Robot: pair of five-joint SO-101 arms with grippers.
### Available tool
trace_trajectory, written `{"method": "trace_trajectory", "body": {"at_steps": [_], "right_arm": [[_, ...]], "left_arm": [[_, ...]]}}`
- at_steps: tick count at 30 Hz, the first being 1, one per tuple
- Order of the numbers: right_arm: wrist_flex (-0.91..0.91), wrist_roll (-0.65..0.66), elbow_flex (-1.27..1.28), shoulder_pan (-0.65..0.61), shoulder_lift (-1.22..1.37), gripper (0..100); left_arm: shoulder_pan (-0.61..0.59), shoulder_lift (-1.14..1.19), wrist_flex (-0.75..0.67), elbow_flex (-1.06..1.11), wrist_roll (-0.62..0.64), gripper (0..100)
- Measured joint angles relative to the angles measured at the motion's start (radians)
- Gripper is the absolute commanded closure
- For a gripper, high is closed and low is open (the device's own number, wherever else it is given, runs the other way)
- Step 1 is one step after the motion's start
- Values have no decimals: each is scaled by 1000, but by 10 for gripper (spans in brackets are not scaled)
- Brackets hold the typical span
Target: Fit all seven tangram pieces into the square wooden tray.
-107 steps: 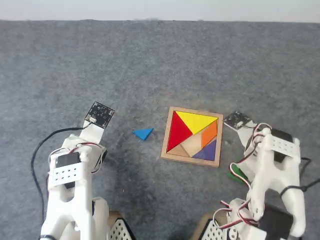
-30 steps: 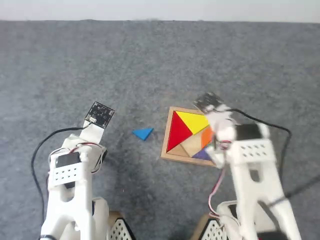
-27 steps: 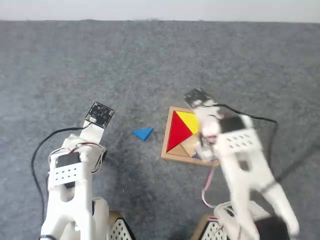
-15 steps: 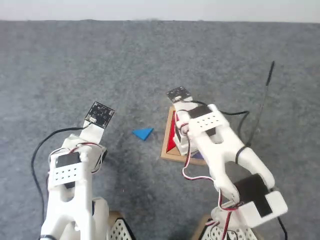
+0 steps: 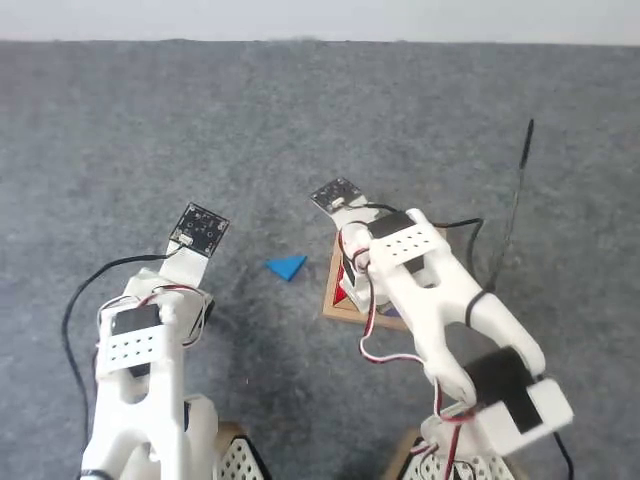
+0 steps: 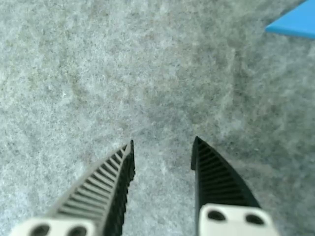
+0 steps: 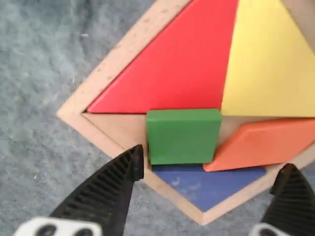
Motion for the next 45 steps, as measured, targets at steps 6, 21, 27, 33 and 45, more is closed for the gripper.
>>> {"method": "trace_trajectory", "body": {"at_steps": [6,21,27,33,45], "right_arm": [[-5,0,21,78,-133,859],[-183,34,104,114,-44,965],[-112,49,83,127,-28,965],[-20,121,74,132,-40,965],[-216,-17,28,48,-77,965]], "left_arm": [[0,0,0,0,0,823],[0,0,0,0,-3,823],[0,0,0,0,-3,823],[0,0,0,0,-3,823],[0,0,0,0,-3,823]]}}
